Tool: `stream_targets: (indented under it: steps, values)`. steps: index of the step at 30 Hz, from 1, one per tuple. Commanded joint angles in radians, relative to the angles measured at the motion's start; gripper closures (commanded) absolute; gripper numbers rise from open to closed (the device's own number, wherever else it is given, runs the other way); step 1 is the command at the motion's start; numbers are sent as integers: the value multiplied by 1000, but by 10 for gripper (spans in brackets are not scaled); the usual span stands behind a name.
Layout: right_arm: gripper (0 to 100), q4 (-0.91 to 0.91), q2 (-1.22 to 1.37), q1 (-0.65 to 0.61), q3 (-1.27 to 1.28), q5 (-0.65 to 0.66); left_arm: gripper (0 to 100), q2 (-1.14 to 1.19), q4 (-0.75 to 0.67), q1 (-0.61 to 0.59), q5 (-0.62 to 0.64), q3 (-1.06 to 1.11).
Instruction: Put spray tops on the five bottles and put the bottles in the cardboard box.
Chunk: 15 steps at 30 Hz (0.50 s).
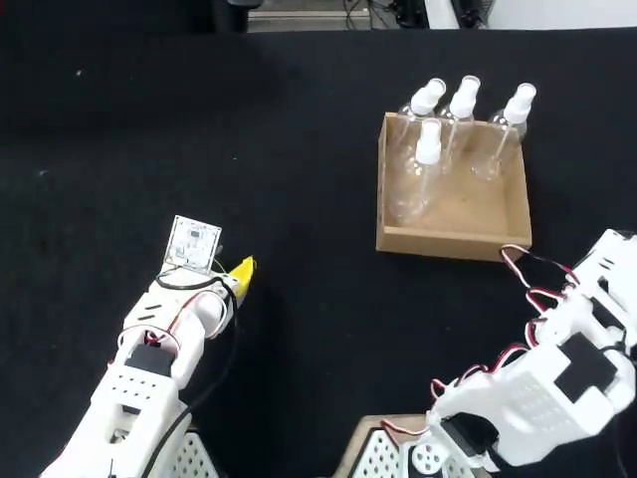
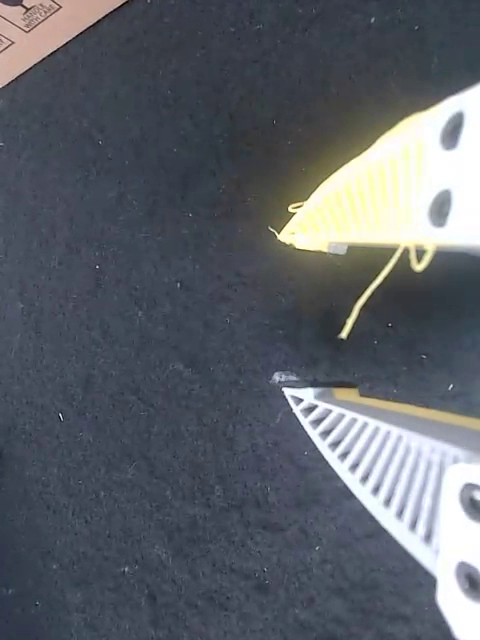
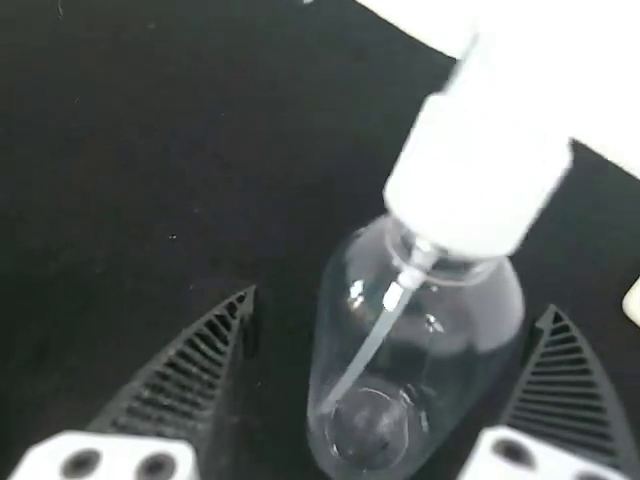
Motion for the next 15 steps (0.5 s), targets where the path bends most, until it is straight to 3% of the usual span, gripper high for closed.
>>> stream_targets:
  steps: [1,8,15]
  values:
    - [635,-29,-12,-8,-56,11,787,-17,-21,4,-6,-13]
    - [642,-120,-4,-9,-59,11,787,-17,-21,4,-6,-15]
    - [921,-121,-4,17,-61,3,787,-17,-21,4,-6,-15]
